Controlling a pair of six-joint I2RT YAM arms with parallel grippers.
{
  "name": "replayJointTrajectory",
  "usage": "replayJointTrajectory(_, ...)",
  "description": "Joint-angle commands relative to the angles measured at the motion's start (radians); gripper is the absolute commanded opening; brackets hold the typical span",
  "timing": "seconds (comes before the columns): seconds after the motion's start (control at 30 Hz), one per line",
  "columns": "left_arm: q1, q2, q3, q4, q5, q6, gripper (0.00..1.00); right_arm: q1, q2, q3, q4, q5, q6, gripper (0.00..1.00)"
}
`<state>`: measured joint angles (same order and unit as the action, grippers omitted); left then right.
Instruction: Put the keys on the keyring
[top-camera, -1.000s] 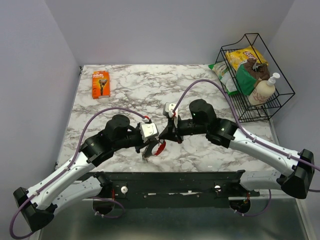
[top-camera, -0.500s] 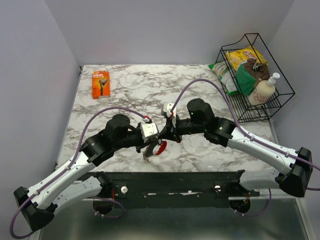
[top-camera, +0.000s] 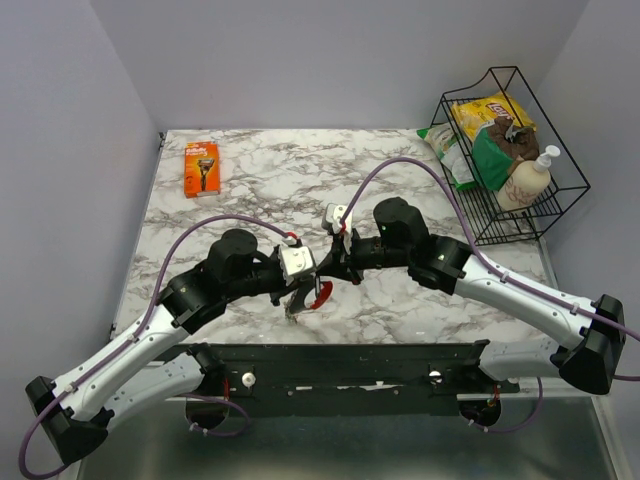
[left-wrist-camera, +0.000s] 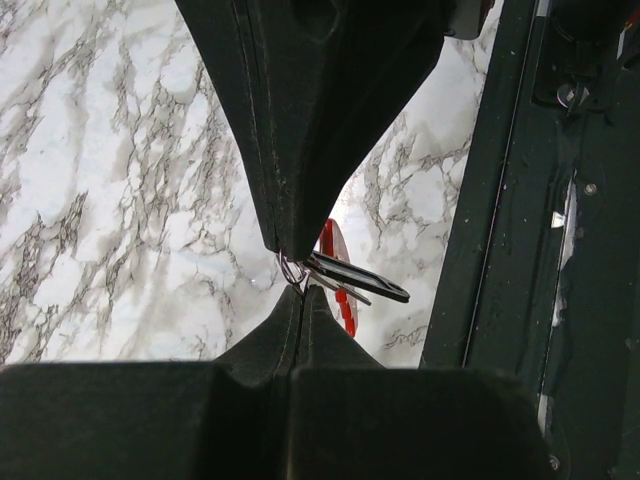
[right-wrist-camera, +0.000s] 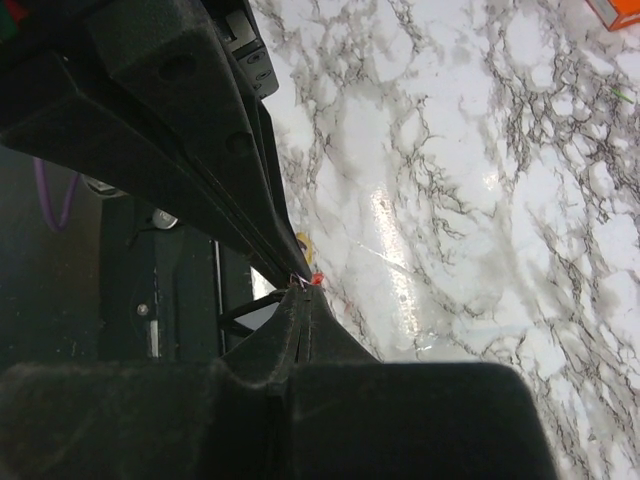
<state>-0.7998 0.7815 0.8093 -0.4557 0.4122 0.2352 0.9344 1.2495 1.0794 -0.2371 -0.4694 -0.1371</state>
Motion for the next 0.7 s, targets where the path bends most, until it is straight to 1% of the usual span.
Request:
replayJointTrajectory(0.0, -0.004, -0.028, 0.016, 0.04, 0.045, -0.008, 0.0, 0.0, -0.001, -0.016, -0.016, 0.084, 0.002, 0.0)
replayJointTrajectory(0.5, -0.004, -0.073, 0.008, 0.038, 0.06, 0.006, 0.0, -0.003, 0.014, -0.024, -0.014, 0.126, 0.005, 0.0)
replayJointTrajectory(0.67, -0.004, -0.074, 0.011, 0.04, 0.074, 0.009, 0.0, -0.003, 0.016, -0.024, -0.013, 0.109, -0.001, 0.0)
